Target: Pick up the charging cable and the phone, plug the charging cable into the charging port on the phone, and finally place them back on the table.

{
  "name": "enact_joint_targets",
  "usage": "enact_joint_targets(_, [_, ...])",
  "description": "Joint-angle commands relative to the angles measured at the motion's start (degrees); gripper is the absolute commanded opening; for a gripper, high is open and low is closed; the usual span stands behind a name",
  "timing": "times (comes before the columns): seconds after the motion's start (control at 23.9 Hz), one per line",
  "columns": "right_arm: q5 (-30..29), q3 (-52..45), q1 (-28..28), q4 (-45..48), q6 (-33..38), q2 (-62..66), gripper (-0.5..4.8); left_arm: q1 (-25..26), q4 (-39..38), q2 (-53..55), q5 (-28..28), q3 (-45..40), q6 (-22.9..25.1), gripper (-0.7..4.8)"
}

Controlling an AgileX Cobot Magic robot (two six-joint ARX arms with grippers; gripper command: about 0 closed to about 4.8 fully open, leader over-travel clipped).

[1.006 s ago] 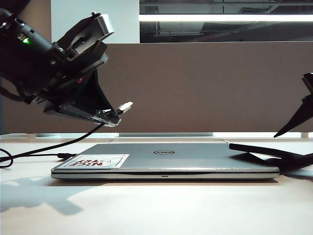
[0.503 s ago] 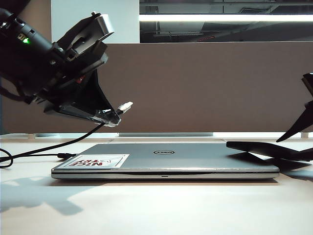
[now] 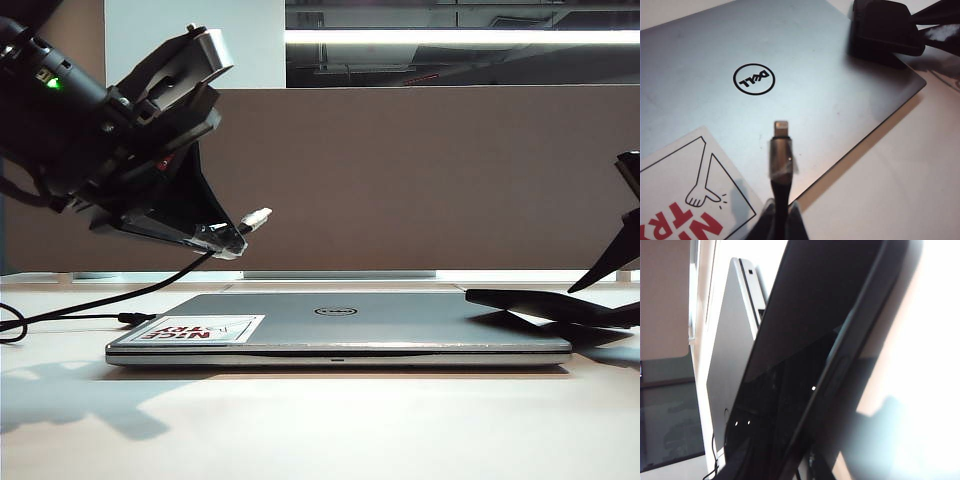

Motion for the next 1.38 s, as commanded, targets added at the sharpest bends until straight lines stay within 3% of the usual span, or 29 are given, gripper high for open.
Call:
enact_joint_targets(0.04, [3.54, -0.72, -0.2, -3.72, -0.66, 0.74, 1.49, 0.0, 0.74, -0.13, 0.07, 0.17, 0.04, -0.07])
enact_joint_targets(0.38, [4.85, -0.72, -0.17, -3.74, -0.66, 0.76, 1.44, 0.0, 0.74, -0.13, 0.07, 0.17, 0.04, -0.07])
enact_joint_targets(0.54, [4.87, -0.72, 0.11, -3.74, -0.68, 0.76, 0.64, 0.0, 0.74, -0.13, 0.07, 0.17, 0.04, -0.07])
enact_joint_targets(0.59, [4.85, -0.72, 0.13, -3.74, -0.68, 0.76, 0.24, 0.0, 0.72, -0.13, 0.07, 0.17, 0.04, -0.07])
enact_joint_targets(0.67, [4.87, -0.74, 0.13, -3.74, -0.68, 0.76, -0.02, 0.0, 0.72, -0.13, 0.07, 0.17, 0.04, -0.06])
enact_joint_targets(1.38, [2.51, -0.7, -0.02, -2.12, -3.32, -4.83, -0.04, 0.0, 0.7, -0.13, 0.07, 0.17, 0.0, -0.06])
